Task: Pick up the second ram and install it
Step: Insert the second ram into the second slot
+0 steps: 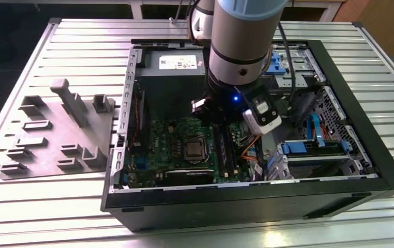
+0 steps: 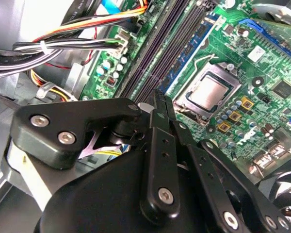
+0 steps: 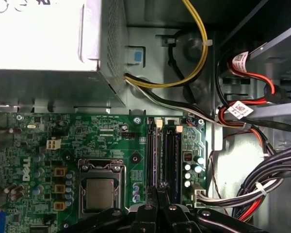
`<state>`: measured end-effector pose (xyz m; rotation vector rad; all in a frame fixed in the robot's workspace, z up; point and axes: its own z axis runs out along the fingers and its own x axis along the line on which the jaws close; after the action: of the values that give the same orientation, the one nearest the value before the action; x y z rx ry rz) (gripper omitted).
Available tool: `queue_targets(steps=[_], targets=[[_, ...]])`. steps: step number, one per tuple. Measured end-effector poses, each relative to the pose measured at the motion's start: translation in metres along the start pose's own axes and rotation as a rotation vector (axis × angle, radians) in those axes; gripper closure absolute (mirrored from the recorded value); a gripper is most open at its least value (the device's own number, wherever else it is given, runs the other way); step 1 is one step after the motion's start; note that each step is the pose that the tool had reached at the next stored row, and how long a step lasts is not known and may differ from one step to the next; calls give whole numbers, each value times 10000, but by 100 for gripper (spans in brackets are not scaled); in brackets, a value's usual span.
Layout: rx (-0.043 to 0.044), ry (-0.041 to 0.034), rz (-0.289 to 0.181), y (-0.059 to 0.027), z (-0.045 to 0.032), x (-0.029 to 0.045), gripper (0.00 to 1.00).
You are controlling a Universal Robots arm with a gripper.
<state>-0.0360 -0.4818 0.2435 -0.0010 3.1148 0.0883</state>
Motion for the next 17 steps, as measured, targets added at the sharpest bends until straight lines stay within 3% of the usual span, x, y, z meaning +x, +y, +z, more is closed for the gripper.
queue_targets(steps=[17], targets=[[6,-14,243,-2,28,-7,89]])
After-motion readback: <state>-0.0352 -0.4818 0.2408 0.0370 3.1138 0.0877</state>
